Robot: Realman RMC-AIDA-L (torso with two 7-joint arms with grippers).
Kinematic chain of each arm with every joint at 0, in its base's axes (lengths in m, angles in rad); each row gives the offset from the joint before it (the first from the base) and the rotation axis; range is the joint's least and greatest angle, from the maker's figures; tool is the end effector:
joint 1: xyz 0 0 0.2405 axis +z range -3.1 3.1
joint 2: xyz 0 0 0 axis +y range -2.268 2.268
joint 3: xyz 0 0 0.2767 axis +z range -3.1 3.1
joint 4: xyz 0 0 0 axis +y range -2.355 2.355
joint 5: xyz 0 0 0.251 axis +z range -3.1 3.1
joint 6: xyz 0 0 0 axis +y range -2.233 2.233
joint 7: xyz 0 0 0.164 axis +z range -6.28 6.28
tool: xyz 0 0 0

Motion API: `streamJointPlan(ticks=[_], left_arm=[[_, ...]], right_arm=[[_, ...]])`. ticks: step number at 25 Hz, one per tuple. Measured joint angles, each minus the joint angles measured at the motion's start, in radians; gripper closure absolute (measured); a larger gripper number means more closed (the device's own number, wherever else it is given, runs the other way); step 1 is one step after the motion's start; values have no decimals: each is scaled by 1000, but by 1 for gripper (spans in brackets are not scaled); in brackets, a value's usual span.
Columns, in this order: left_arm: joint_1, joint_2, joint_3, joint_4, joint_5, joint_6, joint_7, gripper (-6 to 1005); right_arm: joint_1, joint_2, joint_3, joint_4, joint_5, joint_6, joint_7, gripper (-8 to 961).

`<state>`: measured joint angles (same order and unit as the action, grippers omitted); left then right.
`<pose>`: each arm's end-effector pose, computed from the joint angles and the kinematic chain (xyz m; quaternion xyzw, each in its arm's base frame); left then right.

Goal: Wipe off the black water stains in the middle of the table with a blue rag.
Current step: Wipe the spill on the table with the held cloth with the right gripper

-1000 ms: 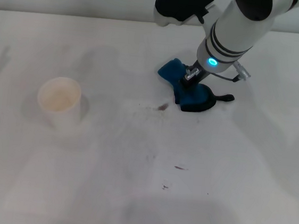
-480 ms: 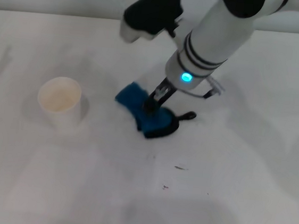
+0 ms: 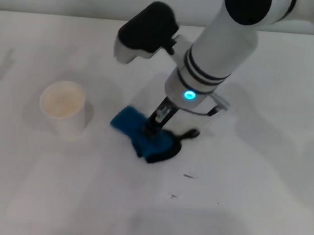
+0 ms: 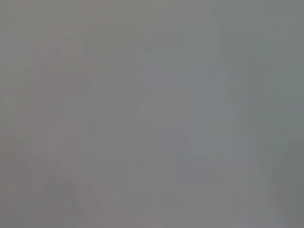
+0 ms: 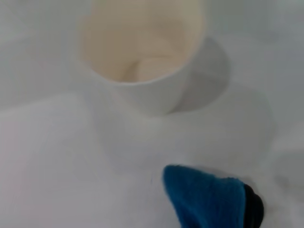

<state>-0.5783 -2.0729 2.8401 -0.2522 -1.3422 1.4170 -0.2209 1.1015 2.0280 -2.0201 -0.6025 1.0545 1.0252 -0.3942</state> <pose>-0.3608 0.4037 0.0432 -0.7043 -0.0504 -0.2843 0.6485 0.1471 0.4388 -0.1718 -0.9212 0.2974 -0.2146 0.1297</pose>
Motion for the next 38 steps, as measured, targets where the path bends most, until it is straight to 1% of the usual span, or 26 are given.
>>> streamJointPlan(ticks=[4,12,15,18,22,25,29,34,38], left_arm=[[0,0,-2,0,0,-2,0,106],[-5,0,-4,-1,0,-8,0,106],[-7,-1,-5,-1,0,-8,0,106],[-8,-1,-5,0,0,-8,0,106],[-8,-1,-5,1,0,-9,0,106],[-10,-1,-5,4,0,-9,0,106],[-11,0,-5,17,-1,-9,0,106],[-11,0,-5,28,-1,-9,10,107],[-10,0,-5,28,-1,-9,10,107]], right_arm=[[0,-1,29,6,-124,-30,87,804],[0,-4,113,11,-388,-18,230,804],[3,-5,124,15,-435,0,250,804],[5,-2,125,18,-420,22,221,803],[7,0,121,6,-304,46,129,803],[7,0,111,-12,-252,56,95,803],[8,0,75,-47,-170,73,53,803],[21,0,9,-56,-72,120,5,803],[17,0,-1,-59,-47,169,-5,803]])
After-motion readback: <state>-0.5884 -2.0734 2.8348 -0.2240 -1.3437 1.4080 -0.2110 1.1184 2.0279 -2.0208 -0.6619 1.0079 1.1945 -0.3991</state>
